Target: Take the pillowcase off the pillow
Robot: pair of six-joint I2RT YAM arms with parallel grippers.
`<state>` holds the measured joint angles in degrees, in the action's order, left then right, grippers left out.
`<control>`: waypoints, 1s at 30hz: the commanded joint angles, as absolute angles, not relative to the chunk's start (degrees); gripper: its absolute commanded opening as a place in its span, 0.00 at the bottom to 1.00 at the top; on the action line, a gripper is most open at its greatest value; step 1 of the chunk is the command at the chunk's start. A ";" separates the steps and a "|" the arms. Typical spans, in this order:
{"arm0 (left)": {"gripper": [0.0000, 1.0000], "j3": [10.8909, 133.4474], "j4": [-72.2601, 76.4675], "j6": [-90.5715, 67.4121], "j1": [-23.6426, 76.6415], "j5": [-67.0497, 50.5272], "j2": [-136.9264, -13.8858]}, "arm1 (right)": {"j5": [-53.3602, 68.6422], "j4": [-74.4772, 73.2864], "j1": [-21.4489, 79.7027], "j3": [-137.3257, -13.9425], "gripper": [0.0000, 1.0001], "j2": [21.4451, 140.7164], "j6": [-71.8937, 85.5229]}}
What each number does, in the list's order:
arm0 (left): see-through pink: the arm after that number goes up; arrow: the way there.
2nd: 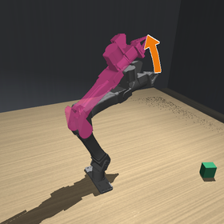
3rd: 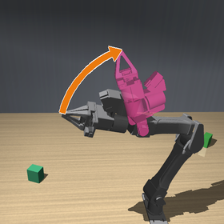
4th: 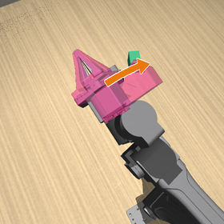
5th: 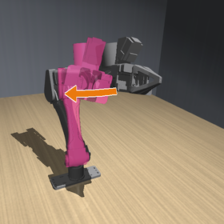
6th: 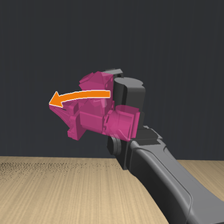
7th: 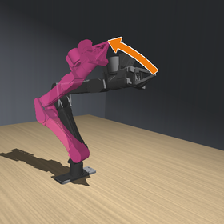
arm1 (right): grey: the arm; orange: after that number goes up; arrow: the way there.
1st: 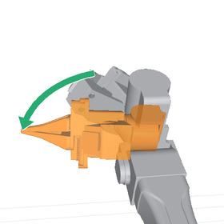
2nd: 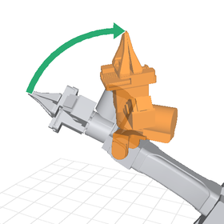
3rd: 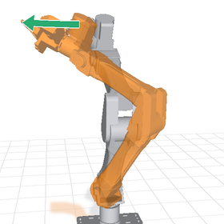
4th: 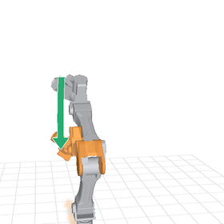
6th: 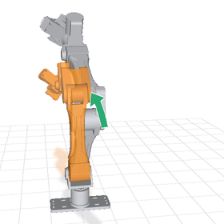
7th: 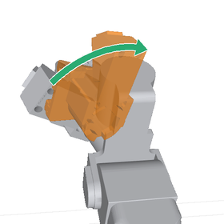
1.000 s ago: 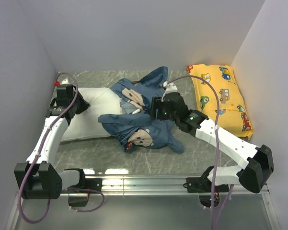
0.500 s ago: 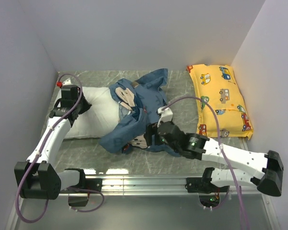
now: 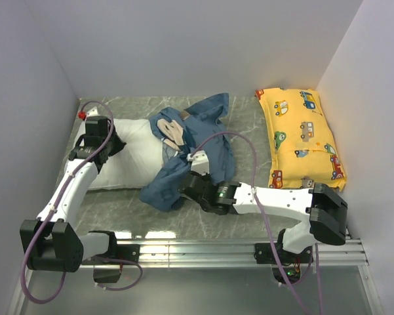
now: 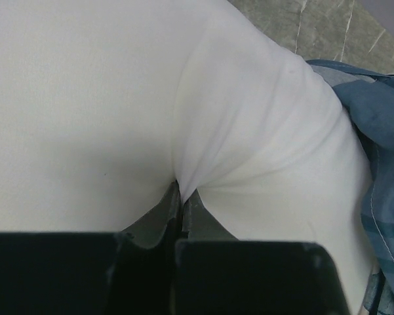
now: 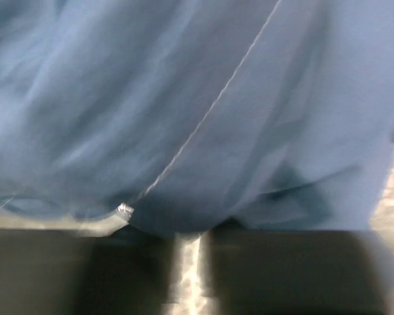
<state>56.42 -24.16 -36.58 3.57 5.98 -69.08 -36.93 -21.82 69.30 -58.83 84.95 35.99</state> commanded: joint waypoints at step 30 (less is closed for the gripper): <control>0.58 74.71 -31.37 -25.76 8.07 5.08 -70.85 | -27.60 -36.47 41.75 -62.04 0.00 51.15 28.13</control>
<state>71.35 -33.23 -30.70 1.58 -3.97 -75.00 -22.72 -33.23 42.57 -57.14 50.33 31.88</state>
